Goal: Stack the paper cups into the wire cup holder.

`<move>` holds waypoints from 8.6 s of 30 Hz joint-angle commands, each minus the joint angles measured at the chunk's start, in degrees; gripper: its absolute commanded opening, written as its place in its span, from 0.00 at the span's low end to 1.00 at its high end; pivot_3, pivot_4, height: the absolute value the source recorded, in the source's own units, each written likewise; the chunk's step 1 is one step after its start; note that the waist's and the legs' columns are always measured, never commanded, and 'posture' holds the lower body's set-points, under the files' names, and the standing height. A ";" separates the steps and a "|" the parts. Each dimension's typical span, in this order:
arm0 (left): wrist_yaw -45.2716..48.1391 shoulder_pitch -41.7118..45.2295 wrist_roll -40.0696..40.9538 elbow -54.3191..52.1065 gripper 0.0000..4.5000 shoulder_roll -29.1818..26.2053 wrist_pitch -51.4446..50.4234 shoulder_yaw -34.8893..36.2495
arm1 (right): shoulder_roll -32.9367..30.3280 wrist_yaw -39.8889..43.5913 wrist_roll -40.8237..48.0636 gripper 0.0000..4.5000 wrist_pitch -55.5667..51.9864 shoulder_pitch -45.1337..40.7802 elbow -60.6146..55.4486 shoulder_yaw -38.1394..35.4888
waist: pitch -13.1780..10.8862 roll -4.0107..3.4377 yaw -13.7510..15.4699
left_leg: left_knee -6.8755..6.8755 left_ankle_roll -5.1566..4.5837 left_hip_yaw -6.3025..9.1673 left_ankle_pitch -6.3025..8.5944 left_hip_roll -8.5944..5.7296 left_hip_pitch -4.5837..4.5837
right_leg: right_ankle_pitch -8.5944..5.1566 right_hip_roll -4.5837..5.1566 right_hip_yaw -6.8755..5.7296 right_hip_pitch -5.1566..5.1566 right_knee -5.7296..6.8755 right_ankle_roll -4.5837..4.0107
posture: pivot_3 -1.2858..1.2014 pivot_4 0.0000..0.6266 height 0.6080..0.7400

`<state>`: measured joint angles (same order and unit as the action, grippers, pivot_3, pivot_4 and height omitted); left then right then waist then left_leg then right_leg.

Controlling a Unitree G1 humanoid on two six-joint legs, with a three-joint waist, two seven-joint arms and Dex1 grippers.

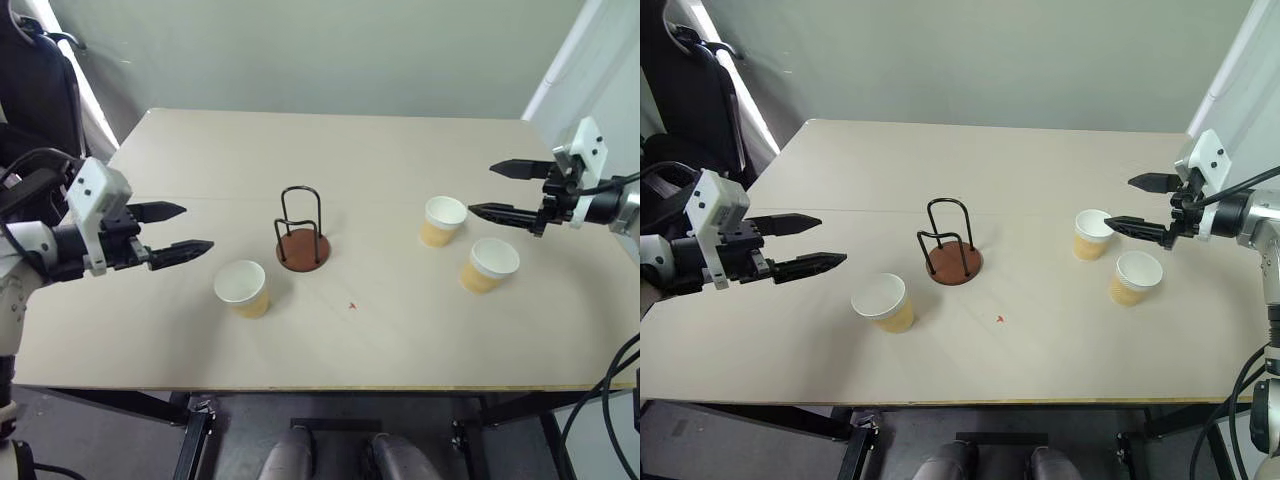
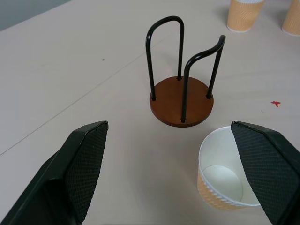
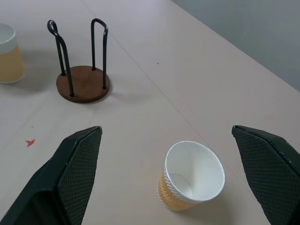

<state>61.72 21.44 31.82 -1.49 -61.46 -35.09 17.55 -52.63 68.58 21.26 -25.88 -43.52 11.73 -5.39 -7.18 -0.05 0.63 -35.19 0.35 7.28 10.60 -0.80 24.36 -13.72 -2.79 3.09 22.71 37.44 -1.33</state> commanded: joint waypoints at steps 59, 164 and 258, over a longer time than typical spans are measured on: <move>-13.09 22.75 -22.91 11.24 0.92 23.32 5.92 -23.80 | -5.57 3.18 12.36 1.00 -8.95 6.99 -13.28 -6.61 | -0.01 0.04 0.46 | -1.00 -0.39 -0.14 0.21 -0.02 0.50 | 0.17 -0.02 0.08 -0.08 -0.15 0.62 | 0.52 0.24 1.00; 25.39 6.48 6.37 -10.80 0.99 -6.52 -5.20 0.76 | -15.30 5.82 0.19 1.00 -6.42 15.77 -16.67 4.89 | -0.04 -0.18 -0.26 | -1.64 -0.81 -0.32 0.95 -0.02 0.60 | 0.16 -0.02 0.38 -0.15 -0.35 0.92 | 0.52 0.24 1.00; 14.36 -7.97 10.96 -18.49 1.00 -7.83 -3.14 5.29 | 5.69 16.82 4.19 0.01 -5.89 -10.37 -26.12 18.54 | -0.04 -0.15 -0.31 | -1.09 -0.15 -0.41 0.66 0.45 0.60 | -0.11 -0.32 0.25 0.54 0.48 -0.09 | 0.52 0.24 1.00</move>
<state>76.60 13.58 42.28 -18.39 -68.91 -38.00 20.28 -47.09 85.45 25.50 -32.56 -53.77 -12.34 13.07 -7.22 -0.19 0.31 -36.27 0.21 6.87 11.25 -0.34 24.95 -13.83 -3.11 3.34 23.24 37.94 -1.42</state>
